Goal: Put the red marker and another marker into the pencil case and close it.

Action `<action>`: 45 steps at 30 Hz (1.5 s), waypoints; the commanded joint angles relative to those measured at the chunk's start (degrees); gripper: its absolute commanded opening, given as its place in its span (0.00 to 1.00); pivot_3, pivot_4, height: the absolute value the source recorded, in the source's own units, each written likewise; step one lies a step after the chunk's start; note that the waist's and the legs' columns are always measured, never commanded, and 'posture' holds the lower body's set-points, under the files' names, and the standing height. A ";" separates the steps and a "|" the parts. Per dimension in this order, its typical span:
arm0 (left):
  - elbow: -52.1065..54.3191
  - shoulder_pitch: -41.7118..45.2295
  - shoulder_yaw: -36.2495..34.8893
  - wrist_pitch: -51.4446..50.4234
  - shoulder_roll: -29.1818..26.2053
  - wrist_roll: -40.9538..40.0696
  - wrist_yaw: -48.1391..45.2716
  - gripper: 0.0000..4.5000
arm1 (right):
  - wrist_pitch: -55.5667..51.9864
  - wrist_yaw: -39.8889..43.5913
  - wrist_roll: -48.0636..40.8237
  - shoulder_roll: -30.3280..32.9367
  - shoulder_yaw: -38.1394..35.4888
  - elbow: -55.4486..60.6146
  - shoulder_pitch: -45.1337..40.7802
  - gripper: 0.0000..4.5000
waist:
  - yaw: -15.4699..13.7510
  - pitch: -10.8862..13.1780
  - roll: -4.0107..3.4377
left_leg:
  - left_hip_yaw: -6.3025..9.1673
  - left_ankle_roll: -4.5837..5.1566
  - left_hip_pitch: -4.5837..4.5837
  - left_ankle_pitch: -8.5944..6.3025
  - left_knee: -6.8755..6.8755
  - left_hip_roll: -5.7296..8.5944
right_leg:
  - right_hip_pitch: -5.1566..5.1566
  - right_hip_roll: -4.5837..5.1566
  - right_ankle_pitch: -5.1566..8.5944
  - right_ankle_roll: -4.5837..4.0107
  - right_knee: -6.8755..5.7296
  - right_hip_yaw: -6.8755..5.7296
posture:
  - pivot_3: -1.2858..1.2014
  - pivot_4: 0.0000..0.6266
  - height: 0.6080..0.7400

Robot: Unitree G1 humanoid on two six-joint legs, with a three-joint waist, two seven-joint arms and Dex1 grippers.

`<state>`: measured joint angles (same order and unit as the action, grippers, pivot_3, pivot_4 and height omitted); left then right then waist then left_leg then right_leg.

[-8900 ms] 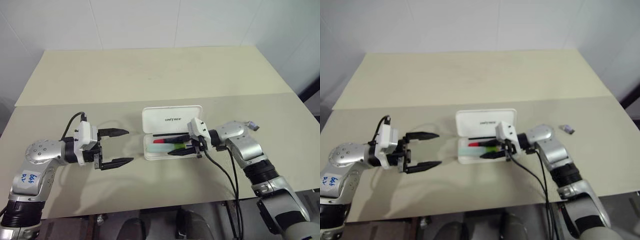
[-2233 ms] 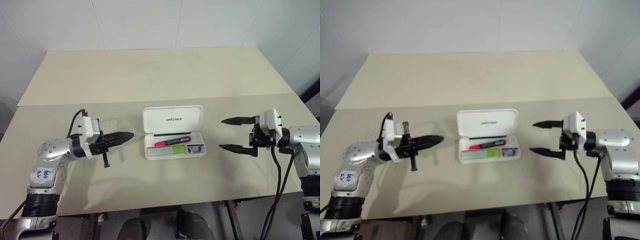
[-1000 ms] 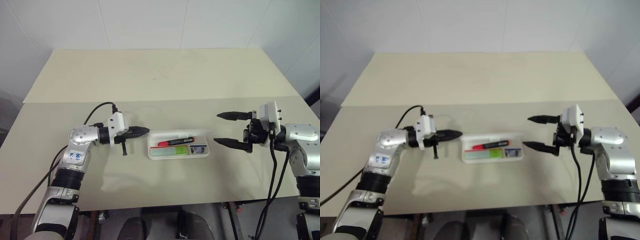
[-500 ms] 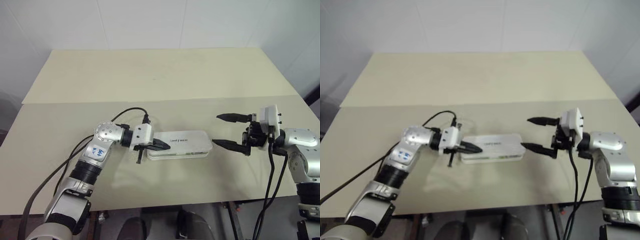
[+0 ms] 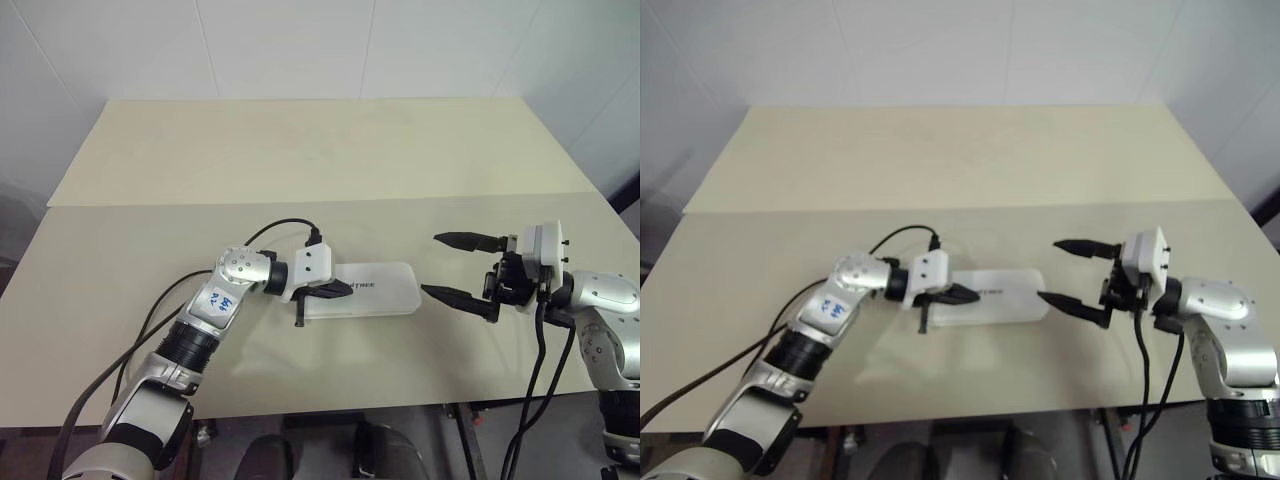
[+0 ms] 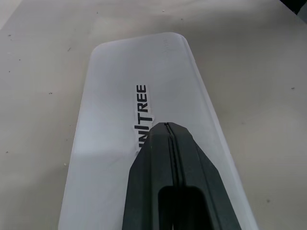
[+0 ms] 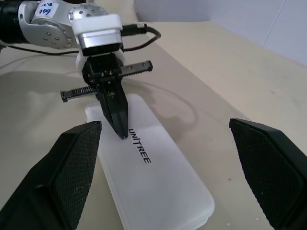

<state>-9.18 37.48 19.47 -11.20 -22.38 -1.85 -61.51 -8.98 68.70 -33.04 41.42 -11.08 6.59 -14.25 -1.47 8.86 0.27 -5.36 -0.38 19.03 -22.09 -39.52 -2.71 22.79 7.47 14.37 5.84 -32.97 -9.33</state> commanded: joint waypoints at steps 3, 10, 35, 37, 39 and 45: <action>6.70 -2.22 -1.05 -9.01 0.49 -5.28 -1.46 0.00 | 0.50 -0.72 -1.00 -1.03 -0.74 1.23 -0.18 1.00 | 0.02 0.00 0.00 | 0.00 0.00 0.01 0.00 -0.01 0.00 | 0.00 0.00 0.00 0.00 0.01 0.01 | 0.52 0.24 1.00; 12.31 -8.25 -9.00 -7.58 -2.77 -11.32 0.01 0.00 | 1.79 2.72 -0.30 -1.37 0.43 -5.11 -1.95 1.00 | 0.16 0.01 -0.01 | 0.03 0.00 0.03 0.00 0.00 -0.01 | 0.02 0.00 0.00 0.00 0.04 0.00 | 0.52 0.24 1.00; 22.36 -26.72 -30.84 0.55 -10.71 -24.49 3.86 0.99 | 22.90 15.53 5.84 3.52 -3.11 -38.32 -11.49 1.00 | 0.38 0.06 -0.09 | -0.02 0.01 0.01 -0.01 -0.02 -0.04 | 0.00 0.03 0.01 -0.01 0.03 0.04 | 0.52 0.24 1.00; 23.13 -26.99 -30.37 0.33 -10.42 -24.75 4.25 0.99 | 22.81 15.35 5.65 3.25 -3.01 -37.79 -11.85 1.00 | 0.39 0.06 -0.09 | -0.02 0.01 0.01 -0.01 -0.02 -0.04 | 0.00 0.03 0.01 -0.01 0.04 0.04 | 0.52 0.24 1.00; 23.97 -27.64 -29.86 0.28 -10.31 -24.68 4.71 0.99 | 22.20 15.45 5.62 3.17 -2.66 -37.92 -12.88 1.00 | 0.29 0.06 -0.10 | 0.00 0.01 0.02 -0.01 -0.02 -0.05 | 0.00 0.02 0.01 -0.01 0.04 0.03 | 0.52 0.24 1.00; 24.83 -28.62 -29.22 -0.14 -10.60 -24.60 5.17 0.99 | 21.59 16.18 6.65 2.86 -1.53 -40.37 -16.80 1.00 | 0.44 0.07 -0.11 | 0.00 0.01 -0.01 -0.01 -0.02 -0.06 | 0.00 0.01 0.01 -0.02 0.01 0.04 | 0.52 0.24 1.00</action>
